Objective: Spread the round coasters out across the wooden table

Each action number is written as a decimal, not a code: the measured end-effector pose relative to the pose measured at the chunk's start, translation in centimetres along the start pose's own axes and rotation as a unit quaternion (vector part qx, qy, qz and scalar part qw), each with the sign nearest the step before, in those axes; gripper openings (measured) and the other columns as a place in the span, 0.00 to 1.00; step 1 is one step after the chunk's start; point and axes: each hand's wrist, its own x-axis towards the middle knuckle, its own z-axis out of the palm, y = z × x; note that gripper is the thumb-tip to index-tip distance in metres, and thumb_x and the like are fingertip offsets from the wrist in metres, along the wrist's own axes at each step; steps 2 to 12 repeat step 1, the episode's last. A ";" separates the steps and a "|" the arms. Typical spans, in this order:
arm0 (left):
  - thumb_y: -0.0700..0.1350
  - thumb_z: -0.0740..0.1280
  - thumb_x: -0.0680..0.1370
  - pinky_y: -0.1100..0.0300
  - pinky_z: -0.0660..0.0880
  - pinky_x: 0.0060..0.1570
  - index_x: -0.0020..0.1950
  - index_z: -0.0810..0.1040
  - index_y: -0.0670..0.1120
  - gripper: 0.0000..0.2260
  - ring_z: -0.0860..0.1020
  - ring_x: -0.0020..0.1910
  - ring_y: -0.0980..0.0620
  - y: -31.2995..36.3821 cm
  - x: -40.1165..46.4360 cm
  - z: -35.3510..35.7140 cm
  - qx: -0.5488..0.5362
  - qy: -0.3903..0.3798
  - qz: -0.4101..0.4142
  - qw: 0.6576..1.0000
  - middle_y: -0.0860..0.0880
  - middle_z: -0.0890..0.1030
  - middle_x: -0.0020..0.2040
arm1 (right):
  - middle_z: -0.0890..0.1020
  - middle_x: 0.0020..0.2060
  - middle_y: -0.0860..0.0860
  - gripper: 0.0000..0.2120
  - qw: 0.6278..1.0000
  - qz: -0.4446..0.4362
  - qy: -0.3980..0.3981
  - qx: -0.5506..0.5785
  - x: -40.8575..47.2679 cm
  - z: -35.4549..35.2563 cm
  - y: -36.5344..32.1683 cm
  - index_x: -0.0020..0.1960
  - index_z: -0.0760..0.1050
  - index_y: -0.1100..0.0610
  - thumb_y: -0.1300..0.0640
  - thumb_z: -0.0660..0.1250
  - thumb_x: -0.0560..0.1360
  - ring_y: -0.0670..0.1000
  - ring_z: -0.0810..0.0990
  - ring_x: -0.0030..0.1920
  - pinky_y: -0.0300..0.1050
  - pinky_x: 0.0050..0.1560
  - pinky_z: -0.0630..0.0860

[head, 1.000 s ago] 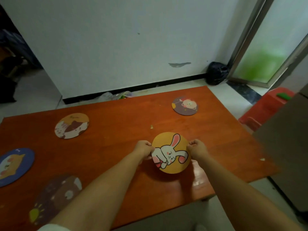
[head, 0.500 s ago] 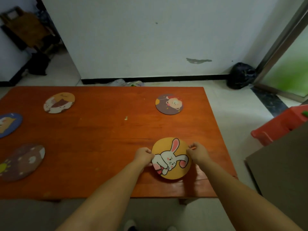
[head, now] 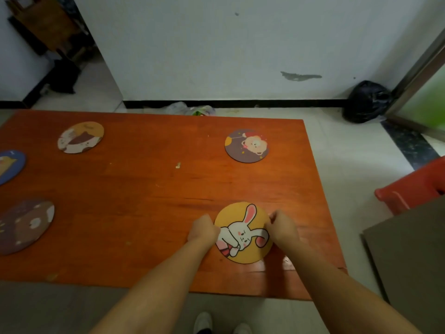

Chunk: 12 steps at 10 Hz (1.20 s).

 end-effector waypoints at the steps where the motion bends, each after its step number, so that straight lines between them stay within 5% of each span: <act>1: 0.48 0.68 0.76 0.49 0.76 0.57 0.66 0.70 0.39 0.23 0.76 0.63 0.39 -0.2 0.2 -1.3 -0.023 -0.022 -0.009 0.999 0.39 0.77 0.64 | 0.77 0.52 0.59 0.05 1.000 0.002 0.014 0.022 -0.1 -0.9 -0.7 0.52 0.69 0.59 0.59 0.63 0.77 0.60 0.76 0.46 0.55 0.43 0.72; 12: 0.48 0.68 0.76 0.49 0.76 0.57 0.66 0.70 0.39 0.23 0.76 0.63 0.39 -0.2 0.2 -1.3 -0.023 -0.022 -0.009 0.999 0.39 0.77 0.64 | 0.77 0.52 0.59 0.05 1.000 0.002 0.014 0.022 -0.1 -0.9 -0.7 0.52 0.69 0.59 0.59 0.63 0.77 0.60 0.76 0.46 0.55 0.43 0.72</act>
